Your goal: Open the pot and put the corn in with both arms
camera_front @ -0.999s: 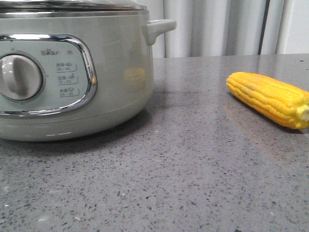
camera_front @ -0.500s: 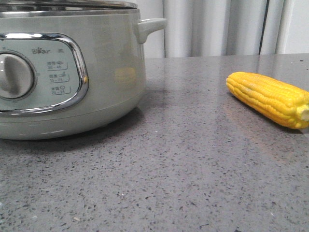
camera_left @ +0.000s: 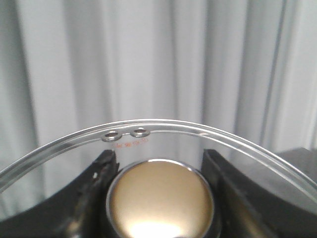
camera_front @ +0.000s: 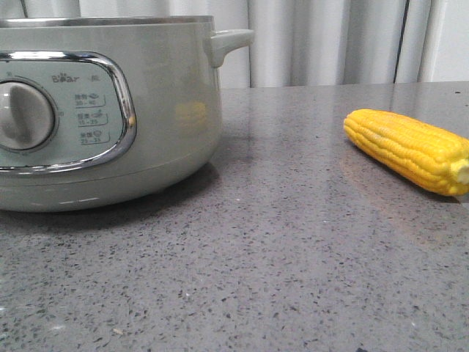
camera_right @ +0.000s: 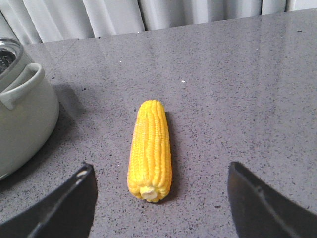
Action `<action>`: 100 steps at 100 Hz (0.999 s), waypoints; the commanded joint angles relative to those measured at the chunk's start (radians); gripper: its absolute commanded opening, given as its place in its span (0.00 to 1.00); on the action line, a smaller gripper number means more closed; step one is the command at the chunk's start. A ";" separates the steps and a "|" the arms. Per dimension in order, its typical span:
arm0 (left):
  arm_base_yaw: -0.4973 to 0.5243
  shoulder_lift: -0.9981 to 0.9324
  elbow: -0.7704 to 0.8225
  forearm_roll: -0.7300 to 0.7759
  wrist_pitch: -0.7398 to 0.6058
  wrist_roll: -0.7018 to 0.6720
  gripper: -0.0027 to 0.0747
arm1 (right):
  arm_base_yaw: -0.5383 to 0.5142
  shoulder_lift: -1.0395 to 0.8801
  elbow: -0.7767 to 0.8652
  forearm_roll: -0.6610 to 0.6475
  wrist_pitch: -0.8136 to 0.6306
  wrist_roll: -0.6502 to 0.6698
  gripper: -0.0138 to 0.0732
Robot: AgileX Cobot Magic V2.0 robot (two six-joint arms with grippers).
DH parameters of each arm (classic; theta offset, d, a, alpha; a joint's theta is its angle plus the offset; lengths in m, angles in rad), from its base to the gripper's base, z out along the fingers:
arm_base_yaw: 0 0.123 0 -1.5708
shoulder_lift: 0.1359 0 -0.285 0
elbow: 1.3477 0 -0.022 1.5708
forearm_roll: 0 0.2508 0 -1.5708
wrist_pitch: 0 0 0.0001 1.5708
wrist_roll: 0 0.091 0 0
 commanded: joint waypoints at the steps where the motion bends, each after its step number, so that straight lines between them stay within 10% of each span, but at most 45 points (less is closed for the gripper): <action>1: 0.114 -0.080 -0.023 -0.001 -0.115 -0.012 0.24 | -0.006 0.015 -0.033 -0.007 -0.088 -0.008 0.71; 36: 0.642 -0.175 0.201 -0.092 -0.197 -0.012 0.24 | -0.006 0.015 -0.033 -0.007 -0.133 -0.008 0.71; 100: 0.746 -0.024 0.503 -0.152 -0.228 -0.012 0.24 | -0.006 0.015 -0.033 -0.007 -0.158 -0.008 0.71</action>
